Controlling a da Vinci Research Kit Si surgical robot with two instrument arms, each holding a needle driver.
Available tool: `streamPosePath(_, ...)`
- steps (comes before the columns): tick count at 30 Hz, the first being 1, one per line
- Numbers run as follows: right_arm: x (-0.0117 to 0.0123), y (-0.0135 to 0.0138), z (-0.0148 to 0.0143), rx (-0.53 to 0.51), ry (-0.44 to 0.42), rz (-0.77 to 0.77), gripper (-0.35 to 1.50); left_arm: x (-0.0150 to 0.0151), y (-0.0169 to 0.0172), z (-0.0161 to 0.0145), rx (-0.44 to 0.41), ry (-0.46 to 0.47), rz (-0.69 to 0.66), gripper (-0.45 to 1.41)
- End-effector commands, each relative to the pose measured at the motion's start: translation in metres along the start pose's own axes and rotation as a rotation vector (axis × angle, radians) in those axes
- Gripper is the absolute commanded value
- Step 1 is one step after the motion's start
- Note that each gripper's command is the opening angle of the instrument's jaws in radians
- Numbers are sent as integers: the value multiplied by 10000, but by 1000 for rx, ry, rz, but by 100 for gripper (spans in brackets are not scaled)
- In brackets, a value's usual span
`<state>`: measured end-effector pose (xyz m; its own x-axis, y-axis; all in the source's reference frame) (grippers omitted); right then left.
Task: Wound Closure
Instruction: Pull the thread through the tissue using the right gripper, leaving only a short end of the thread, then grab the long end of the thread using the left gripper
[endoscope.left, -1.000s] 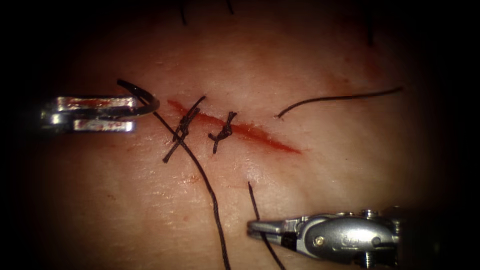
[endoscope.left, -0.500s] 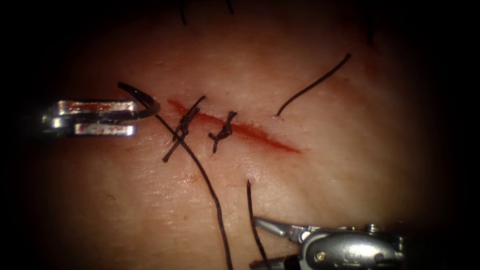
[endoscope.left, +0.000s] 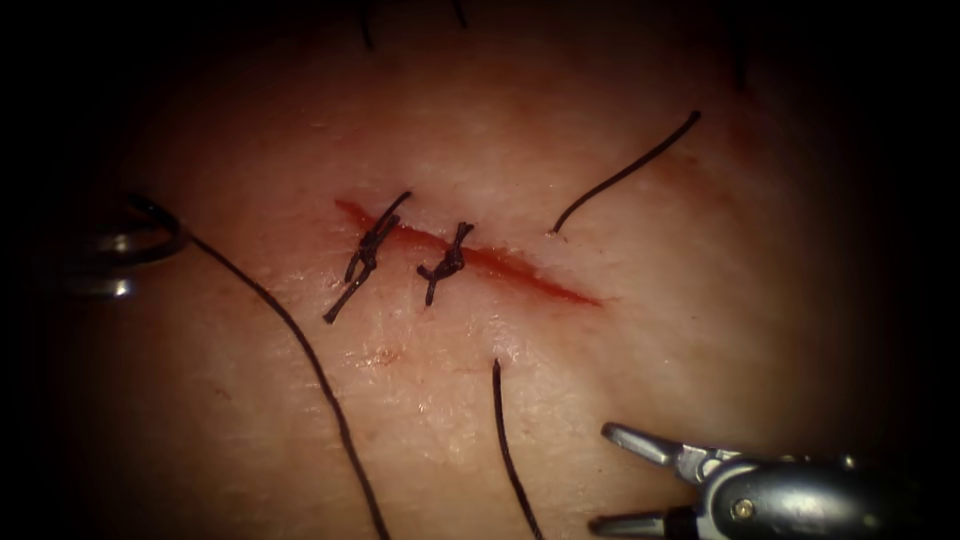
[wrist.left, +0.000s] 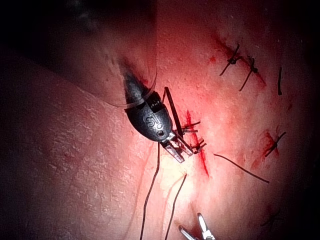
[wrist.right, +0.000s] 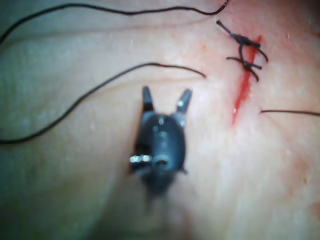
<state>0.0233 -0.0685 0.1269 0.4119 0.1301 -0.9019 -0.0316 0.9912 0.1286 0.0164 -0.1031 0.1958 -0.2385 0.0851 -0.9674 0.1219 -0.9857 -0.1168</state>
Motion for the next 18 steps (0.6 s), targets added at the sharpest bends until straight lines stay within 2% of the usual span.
streamPosePath(1, -5, -2, 3, -6, 0, 5, 148, -7, 8, 1, 4, -2, -7, -45)
streamPosePath(8, -10, 0, -3, -12, -5, 6, 148, -11, 26, -48, 23, -43, -26, -45)
streamPosePath(13, -10, 0, -3, -16, 0, 6, 148, -13, 27, -59, 43, -66, -39, -45)
streamPosePath(14, -11, 0, -3, -16, 0, 6, 148, -14, 26, -58, 55, -74, -71, -13)
streamPosePath(16, -11, 0, -3, -16, 0, 6, 148, -15, 22, -55, 72, -78, -169, 87)
streamPosePath(17, -11, 0, -3, -16, 0, 6, 148, -16, 20, -54, 82, -81, -226, 116)
streamPosePath(18, -11, 0, -3, -16, 0, 6, 148, -16, 16, -52, 101, -92, -283, 126)
